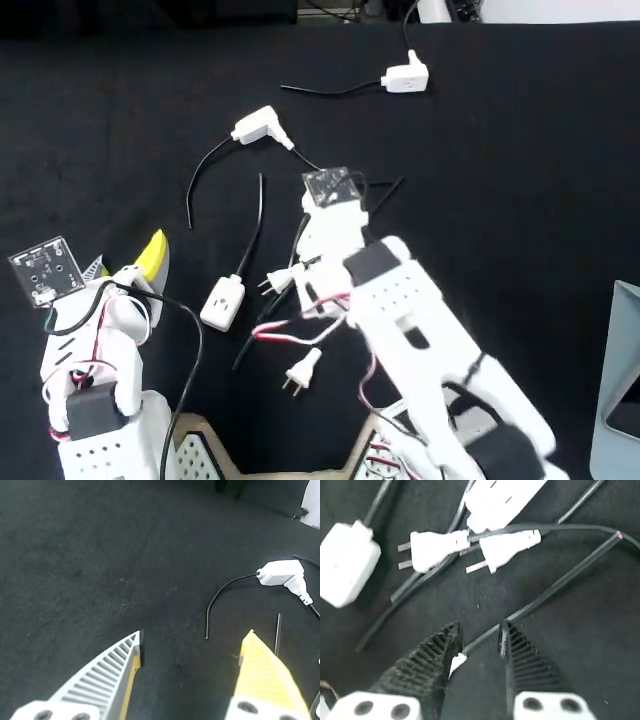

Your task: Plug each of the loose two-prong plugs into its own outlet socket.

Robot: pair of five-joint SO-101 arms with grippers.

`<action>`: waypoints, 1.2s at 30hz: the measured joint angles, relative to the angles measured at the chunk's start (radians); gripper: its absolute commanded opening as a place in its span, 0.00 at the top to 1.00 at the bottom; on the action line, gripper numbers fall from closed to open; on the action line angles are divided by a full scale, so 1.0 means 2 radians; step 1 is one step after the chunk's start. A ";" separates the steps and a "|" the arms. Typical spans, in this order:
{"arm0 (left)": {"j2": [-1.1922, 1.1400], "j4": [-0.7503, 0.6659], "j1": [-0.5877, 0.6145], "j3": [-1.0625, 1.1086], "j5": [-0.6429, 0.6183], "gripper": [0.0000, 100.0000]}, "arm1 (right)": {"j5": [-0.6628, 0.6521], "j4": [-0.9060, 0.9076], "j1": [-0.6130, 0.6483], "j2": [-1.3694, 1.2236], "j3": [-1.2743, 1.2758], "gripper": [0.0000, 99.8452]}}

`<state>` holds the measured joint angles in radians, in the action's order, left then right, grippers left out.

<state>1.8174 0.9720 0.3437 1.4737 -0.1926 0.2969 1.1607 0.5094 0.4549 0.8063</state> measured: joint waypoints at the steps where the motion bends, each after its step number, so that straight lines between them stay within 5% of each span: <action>1: 0.000 0.000 0.000 0.000 0.000 0.69 | 0.008 -0.008 0.000 -0.012 -0.005 0.87; 12: 0.000 0.000 0.000 0.000 0.000 0.69 | 0.109 -0.082 -0.016 -0.104 -0.008 0.87; 36: 0.000 0.000 0.000 0.000 0.000 0.69 | 0.158 -0.146 -0.053 -0.201 -0.048 0.87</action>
<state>1.8174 0.9720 0.3437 1.4737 -0.1926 0.6130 0.8692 0.4035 0.0529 0.7112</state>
